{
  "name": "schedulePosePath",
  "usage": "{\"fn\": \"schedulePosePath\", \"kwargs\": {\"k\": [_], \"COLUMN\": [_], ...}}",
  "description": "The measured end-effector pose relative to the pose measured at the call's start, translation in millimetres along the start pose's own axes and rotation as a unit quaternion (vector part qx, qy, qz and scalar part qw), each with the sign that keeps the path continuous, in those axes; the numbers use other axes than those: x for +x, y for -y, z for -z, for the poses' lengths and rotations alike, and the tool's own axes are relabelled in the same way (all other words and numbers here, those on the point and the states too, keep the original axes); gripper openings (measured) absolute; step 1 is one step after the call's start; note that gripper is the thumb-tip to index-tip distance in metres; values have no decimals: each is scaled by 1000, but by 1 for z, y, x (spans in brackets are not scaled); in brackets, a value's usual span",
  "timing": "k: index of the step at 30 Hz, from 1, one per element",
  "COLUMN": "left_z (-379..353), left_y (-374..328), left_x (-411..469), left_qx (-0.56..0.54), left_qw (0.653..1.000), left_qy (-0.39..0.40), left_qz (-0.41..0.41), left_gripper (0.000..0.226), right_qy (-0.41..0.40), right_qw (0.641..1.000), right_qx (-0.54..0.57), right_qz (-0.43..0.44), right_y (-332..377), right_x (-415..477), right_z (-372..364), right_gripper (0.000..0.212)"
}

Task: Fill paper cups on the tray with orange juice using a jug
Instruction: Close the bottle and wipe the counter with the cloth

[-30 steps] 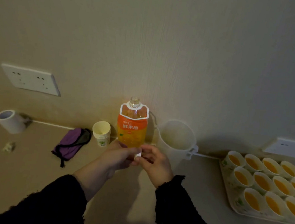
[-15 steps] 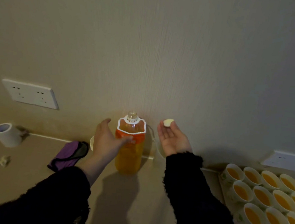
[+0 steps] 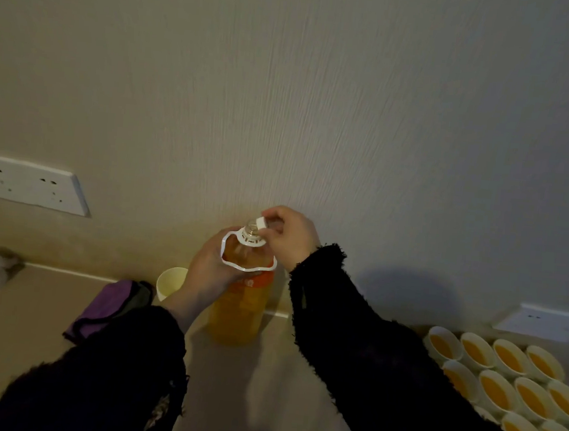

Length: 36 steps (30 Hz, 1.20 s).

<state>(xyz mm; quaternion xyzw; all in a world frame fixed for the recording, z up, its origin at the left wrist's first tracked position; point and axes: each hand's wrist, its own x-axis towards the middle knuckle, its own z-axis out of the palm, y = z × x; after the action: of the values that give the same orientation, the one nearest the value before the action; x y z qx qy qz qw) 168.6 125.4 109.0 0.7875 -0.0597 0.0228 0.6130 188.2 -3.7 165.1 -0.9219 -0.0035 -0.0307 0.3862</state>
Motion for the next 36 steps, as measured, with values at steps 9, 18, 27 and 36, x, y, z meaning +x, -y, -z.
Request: {"fn": "schedulePosePath", "kwargs": {"k": [9,18,27,36], "left_z": [4,-1,4,4], "left_y": [9,15,19,15], "left_x": [-10,-14,-12,-12], "left_qx": [1,-3,-18,7], "left_qw": [999,999,999,999], "left_qy": [11,8,-1,4], "left_qz": [-32,-43,-36,-31], "left_gripper": [54,52,52,47], "right_qy": [52,173,170,74], "right_qw": [988,936,919,936], "right_qx": [-125,-249,-307,-322], "right_qz": [80,177,179,120], "right_y": [9,26,39,32], "right_x": [-1,7,11,9], "right_z": [1,19,13,0], "right_gripper": [30,34,36,37]}}
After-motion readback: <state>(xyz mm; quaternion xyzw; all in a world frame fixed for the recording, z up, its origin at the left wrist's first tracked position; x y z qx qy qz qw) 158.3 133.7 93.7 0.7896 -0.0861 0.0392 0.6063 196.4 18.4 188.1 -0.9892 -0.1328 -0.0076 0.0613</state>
